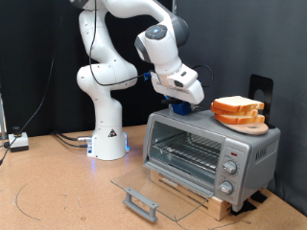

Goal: Make a piece of toast with the oven

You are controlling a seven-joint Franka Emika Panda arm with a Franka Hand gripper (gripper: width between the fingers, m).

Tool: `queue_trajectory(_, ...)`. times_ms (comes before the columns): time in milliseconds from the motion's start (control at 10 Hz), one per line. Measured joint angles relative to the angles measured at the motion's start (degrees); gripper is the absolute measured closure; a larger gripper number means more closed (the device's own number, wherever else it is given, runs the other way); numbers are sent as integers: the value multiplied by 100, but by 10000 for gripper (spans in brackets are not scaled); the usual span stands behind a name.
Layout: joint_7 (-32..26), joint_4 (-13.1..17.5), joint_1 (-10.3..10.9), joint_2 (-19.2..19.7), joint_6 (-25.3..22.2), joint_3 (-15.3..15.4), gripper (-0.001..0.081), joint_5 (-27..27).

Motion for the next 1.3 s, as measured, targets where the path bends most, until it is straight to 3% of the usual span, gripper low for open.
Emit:
queue_trajectory(300,97,-1,-27,-25,0,5,-2,-78)
queue_trajectory(400,124,-2,-42,-25,0,5,81,-109)
queue_trajectory(500,143,-4,-59,-25,0,5,81,-148)
queue_trajectory(600,157,-6,-80,-25,-1,5,263,-178)
queue_trajectory(700,162,-6,-102,-25,-1,5,323,-184)
queue_trajectory(1300,162,0,-215,-25,-14,4,323,-284)
